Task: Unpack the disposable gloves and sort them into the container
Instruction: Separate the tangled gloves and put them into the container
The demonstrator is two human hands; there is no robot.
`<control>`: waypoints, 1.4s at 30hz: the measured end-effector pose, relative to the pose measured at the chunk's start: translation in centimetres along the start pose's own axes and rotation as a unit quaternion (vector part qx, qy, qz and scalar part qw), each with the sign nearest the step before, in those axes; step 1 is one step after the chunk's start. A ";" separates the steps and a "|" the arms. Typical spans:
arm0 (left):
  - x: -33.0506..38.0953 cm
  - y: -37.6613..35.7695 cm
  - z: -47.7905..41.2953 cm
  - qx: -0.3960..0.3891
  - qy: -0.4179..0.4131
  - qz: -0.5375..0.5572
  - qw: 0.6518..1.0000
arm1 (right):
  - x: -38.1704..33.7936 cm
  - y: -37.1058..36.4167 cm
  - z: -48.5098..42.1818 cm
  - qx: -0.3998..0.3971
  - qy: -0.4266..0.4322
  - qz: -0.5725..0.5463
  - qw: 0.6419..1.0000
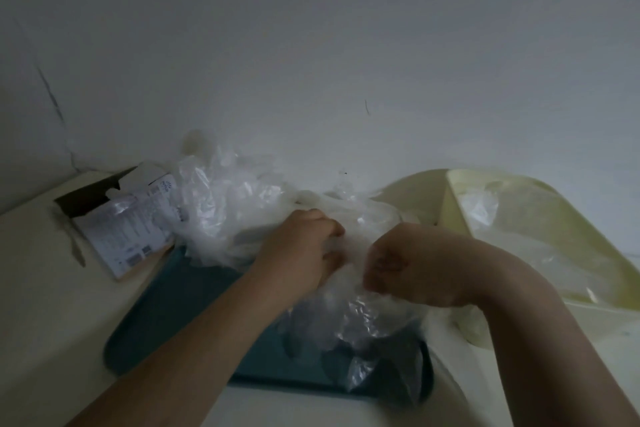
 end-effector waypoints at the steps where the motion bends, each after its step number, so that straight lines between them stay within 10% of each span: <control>1: -0.3 0.3 0.0 0.018 -0.010 -0.011 1.000 | 0.1 0.0 -0.1 -0.002 0.002 0.004 1.000; 15: -3.6 14.4 -1.8 0.294 0.044 0.088 0.951 | -1.0 3.2 -0.8 0.141 0.066 -0.224 0.962; 25: -4.1 13.8 -1.4 0.193 0.111 0.351 0.909 | -1.4 4.2 0.2 0.160 0.050 -0.375 0.912; 30: -5.9 11.6 -1.3 0.142 0.251 0.578 0.763 | -1.7 5.2 0.8 0.172 0.079 -0.380 0.905; 35: -5.7 11.2 -0.7 0.144 0.248 0.390 0.875 | -3.9 6.8 2.2 0.172 0.142 -0.438 0.871; 42: -4.3 8.6 -0.5 0.067 0.270 0.465 0.841 | 0.1 3.8 -0.6 0.230 -0.061 -0.480 0.844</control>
Point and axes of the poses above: each hand's wrist, its own z-axis away from the middle knuckle, its own y-axis out of the back of the hand, x = y × z, the point moved 10 cm from there along -z, towards the middle knuckle, and after that the axes turned 15 degrees about x, right-handed, at the moved point
